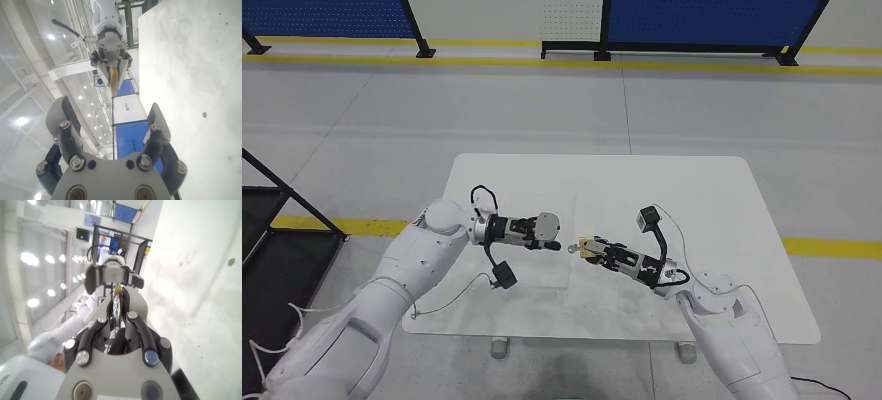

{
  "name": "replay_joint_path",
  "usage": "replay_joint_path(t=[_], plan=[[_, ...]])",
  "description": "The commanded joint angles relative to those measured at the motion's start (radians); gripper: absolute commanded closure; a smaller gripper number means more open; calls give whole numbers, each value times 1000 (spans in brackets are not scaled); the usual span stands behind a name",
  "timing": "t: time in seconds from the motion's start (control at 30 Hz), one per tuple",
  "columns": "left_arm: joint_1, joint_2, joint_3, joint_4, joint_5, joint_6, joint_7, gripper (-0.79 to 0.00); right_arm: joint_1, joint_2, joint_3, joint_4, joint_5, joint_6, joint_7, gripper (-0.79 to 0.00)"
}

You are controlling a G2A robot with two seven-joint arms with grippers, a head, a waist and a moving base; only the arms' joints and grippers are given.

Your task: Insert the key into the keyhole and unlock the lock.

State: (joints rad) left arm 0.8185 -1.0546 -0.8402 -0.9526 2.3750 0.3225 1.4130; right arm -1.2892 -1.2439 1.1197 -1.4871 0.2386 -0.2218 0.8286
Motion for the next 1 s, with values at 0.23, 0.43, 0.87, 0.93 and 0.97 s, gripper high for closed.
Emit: replay_joint_path(t=[0.23,0.43,0.87,0.93,0.97], plan=[[22,36,-42,-67,-44,-500,-85,-637,0,0,0,0,0,0,0,0],[23,51,-52,-85,-2,-519,-64,-785,0,0,0,0,0,0,0,0],[34,50,-64,-105,-83,-626,-132,-785,0,0,0,0,0,0,0,0],[34,50,-62,-110,-124,-707,-128,-785,0,0,0,0,0,0,0,0],[33,50,-66,-104,-143,-739,-138,-785,0,0,0,0,0,0,0,0]])
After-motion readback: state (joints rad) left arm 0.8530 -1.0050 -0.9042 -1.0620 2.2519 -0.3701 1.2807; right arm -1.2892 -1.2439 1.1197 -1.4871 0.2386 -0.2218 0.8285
